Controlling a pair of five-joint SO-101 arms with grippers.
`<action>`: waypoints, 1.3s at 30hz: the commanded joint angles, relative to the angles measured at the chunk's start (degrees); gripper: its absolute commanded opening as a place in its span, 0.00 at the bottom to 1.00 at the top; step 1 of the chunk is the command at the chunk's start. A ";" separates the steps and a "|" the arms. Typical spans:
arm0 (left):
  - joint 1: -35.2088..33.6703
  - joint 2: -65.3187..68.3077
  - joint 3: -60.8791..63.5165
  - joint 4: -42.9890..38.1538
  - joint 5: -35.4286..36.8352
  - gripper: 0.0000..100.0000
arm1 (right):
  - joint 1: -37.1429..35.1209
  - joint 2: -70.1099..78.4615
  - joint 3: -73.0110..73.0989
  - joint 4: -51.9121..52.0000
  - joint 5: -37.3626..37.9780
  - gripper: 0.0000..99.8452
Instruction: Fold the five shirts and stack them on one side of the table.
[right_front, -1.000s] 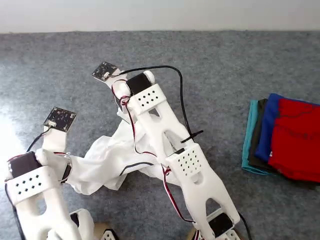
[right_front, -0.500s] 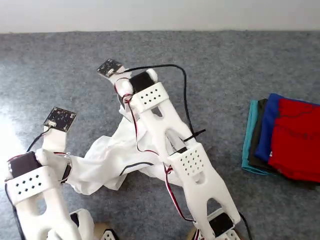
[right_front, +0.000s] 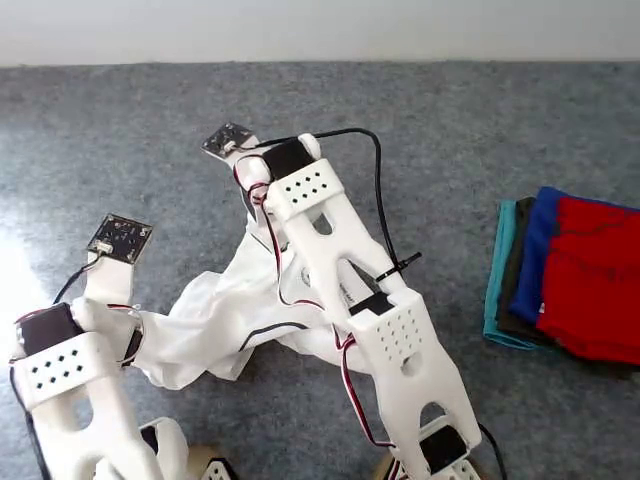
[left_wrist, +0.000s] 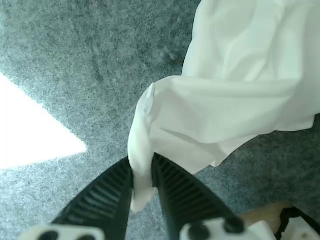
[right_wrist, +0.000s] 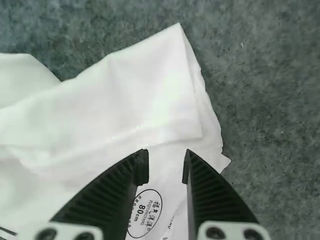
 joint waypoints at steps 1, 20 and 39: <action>0.00 -0.62 -0.22 -0.62 0.18 0.01 | -0.40 0.75 -4.75 -1.36 -0.35 0.13; 0.00 -0.62 -0.22 -0.62 0.18 0.01 | 2.59 7.52 -15.74 0.84 -0.18 0.13; 0.00 -0.88 2.86 -1.85 0.18 0.01 | -0.22 7.52 -7.03 -2.15 -0.26 0.13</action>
